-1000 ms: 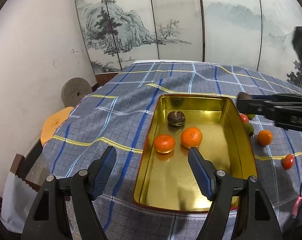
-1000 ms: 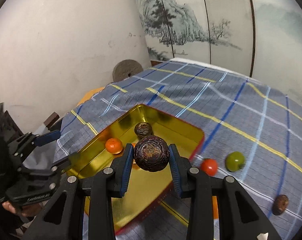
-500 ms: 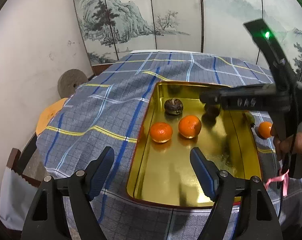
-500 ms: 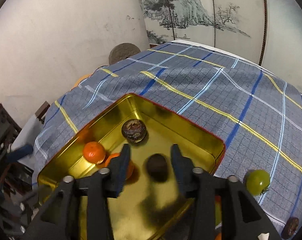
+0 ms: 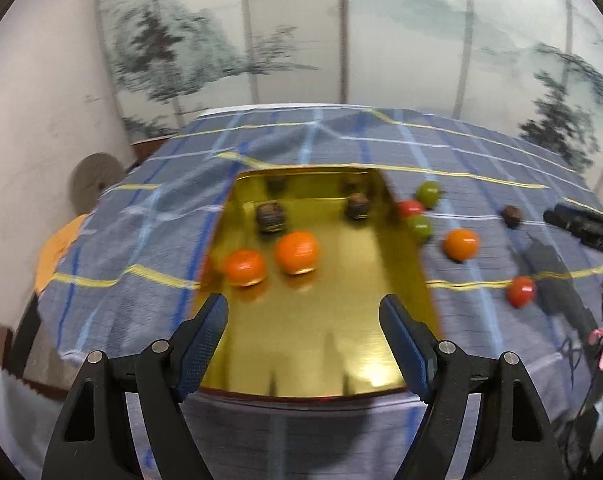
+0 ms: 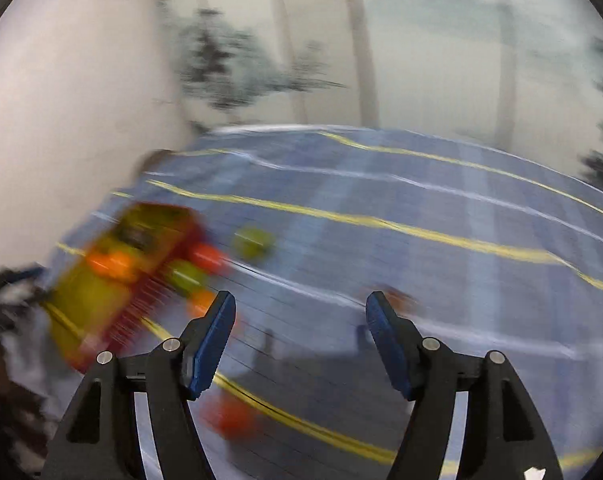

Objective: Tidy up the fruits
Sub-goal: 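Reach the left gripper to the tangerine on the cloth and grasp it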

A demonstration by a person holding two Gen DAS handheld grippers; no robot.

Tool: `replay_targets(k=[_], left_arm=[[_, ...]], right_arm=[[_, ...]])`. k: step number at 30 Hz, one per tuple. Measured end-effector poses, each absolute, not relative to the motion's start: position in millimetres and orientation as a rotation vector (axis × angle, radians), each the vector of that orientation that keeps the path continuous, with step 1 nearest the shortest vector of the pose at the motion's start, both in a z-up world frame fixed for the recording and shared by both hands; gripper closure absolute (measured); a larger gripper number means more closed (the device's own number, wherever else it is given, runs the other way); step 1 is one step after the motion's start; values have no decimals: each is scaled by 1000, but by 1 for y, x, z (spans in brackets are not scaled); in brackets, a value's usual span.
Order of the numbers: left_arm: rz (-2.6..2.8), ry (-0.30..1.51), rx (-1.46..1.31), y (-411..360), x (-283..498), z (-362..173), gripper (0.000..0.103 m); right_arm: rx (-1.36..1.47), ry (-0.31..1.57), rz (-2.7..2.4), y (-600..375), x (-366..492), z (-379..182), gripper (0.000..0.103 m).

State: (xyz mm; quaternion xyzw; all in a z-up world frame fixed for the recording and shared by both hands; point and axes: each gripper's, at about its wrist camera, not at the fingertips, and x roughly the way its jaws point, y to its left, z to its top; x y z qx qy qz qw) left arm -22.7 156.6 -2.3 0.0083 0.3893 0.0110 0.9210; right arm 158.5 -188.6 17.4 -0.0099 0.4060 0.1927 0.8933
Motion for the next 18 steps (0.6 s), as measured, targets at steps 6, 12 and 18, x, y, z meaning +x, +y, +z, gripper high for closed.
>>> replay_targets(k=[6,12,18], left_arm=[[-150,787,57,99,-13,18,25],[-311,924,10,42,38,9,34],[-257,1075,-85,18,92,-24,54]], right_arm=[[-61,898,133,-298,144,-9,38],[106,887,126,-336,139,-19,38],[139,862,193,-334,139,-16,38]])
